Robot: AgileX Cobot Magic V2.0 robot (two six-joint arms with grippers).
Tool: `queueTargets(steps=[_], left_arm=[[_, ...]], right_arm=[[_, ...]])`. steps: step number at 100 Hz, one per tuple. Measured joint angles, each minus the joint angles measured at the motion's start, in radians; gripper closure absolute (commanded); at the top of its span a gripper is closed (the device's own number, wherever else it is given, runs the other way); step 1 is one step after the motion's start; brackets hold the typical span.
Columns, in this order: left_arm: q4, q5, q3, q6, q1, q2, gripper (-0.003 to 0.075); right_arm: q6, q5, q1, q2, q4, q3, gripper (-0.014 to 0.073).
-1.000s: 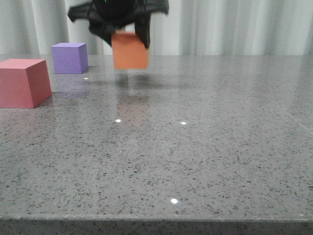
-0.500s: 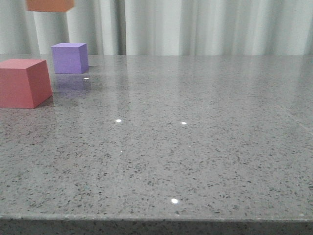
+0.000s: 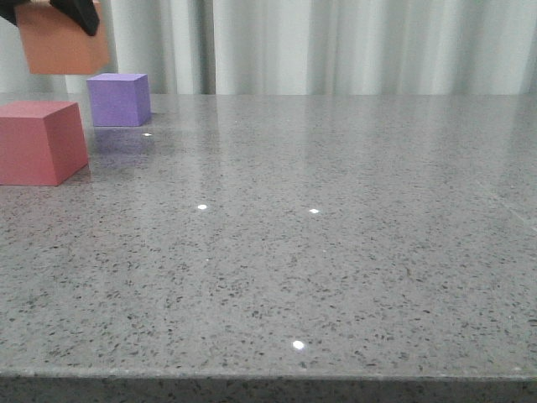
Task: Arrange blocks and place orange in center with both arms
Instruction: 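Carry the orange cube with the left gripper beside the purple cube, then open the left gripper and lift it off the orange cube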
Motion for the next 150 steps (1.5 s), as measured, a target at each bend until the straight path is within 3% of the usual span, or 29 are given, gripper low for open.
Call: queueTargets(steps=[77, 86, 103, 108, 129, 150], left_arm=[[-0.002, -0.070, 0.002, 0.000, 0.006, 0.177, 0.0483], [-0.002, -0.072, 0.002, 0.000, 0.006, 0.178, 0.0412], [-0.002, -0.072, 0.002, 0.002, 0.006, 0.179, 0.0118], [-0.002, -0.072, 0.002, 0.002, 0.006, 0.179, 0.0069], [-0.002, -0.043, -0.008, 0.002, 0.006, 0.135, 0.0062], [-0.002, -0.029, -0.006, 0.002, 0.006, -0.071, 0.0062]], right_arm=[[0.000, 0.000, 0.000, 0.000, 0.000, 0.000, 0.0661], [0.000, 0.000, 0.000, 0.000, 0.000, 0.000, 0.0661], [0.000, 0.000, 0.000, 0.000, 0.000, 0.000, 0.0661], [0.000, 0.000, 0.000, 0.000, 0.000, 0.000, 0.0661], [0.000, 0.000, 0.000, 0.000, 0.000, 0.000, 0.0661], [0.000, 0.000, 0.000, 0.000, 0.000, 0.000, 0.0661]])
